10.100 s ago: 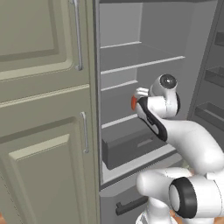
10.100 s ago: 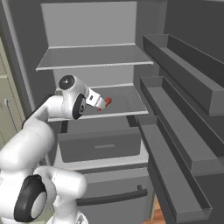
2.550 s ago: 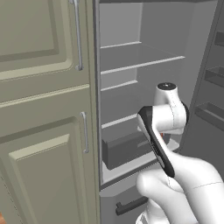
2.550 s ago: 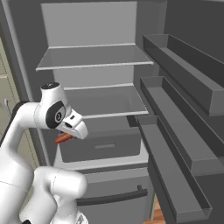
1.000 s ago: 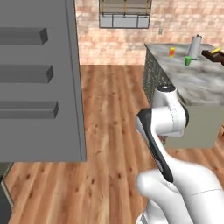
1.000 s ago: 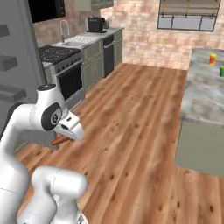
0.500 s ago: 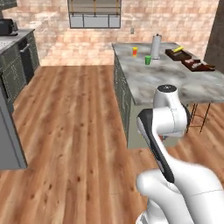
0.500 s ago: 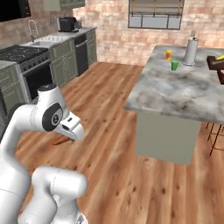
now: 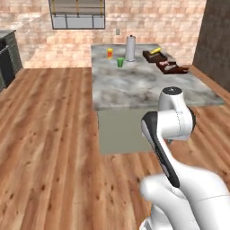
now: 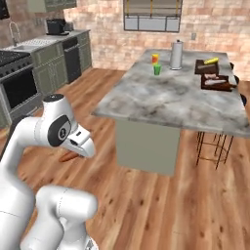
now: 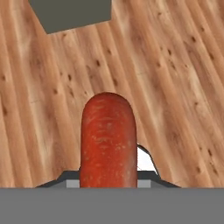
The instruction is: Gather the corn and carrot from the fridge and place them on a tray on the dining counter. Then gather the chicken drumstick and steak from the fridge and place them on the other tray.
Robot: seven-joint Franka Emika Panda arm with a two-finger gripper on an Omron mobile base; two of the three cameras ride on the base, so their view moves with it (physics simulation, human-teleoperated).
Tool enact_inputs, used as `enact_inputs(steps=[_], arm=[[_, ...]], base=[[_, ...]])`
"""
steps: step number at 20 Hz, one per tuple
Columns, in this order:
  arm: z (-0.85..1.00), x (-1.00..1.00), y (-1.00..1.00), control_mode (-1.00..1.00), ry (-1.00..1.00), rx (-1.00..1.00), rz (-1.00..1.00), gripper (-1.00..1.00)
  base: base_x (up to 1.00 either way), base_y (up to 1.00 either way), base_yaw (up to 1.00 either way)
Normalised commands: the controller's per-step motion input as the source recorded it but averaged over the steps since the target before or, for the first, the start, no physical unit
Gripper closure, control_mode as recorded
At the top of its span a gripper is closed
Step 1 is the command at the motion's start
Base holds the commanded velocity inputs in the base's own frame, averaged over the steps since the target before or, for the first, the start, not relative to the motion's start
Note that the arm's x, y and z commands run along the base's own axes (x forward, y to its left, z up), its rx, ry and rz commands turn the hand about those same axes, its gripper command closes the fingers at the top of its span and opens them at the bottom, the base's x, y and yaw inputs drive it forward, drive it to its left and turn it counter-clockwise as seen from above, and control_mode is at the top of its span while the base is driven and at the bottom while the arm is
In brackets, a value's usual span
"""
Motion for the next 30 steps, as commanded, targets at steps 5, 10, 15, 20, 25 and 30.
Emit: enact_inputs(steps=[5,10,15,20,25,30], arm=[[0.00,0.00,0.00,1.00,0.00,0.00,0.00,1.00],[0.00,0.00,0.00,1.00,0.00,0.00,0.00,1.00],[0.00,0.00,0.00,1.00,0.00,0.00,0.00,1.00],[0.00,0.00,0.00,1.00,0.00,0.00,0.00,1.00],[0.00,0.00,0.00,1.00,0.00,0.00,0.00,1.00],[0.00,0.00,0.00,1.00,0.00,0.00,0.00,1.00]], base=[[0.06,-1.00,0.00],[0.07,-1.00,0.10],[0.01,-1.00,0.26],[0.13,-1.00,0.54],[0.07,-1.00,0.67],[0.11,-1.00,0.68]])
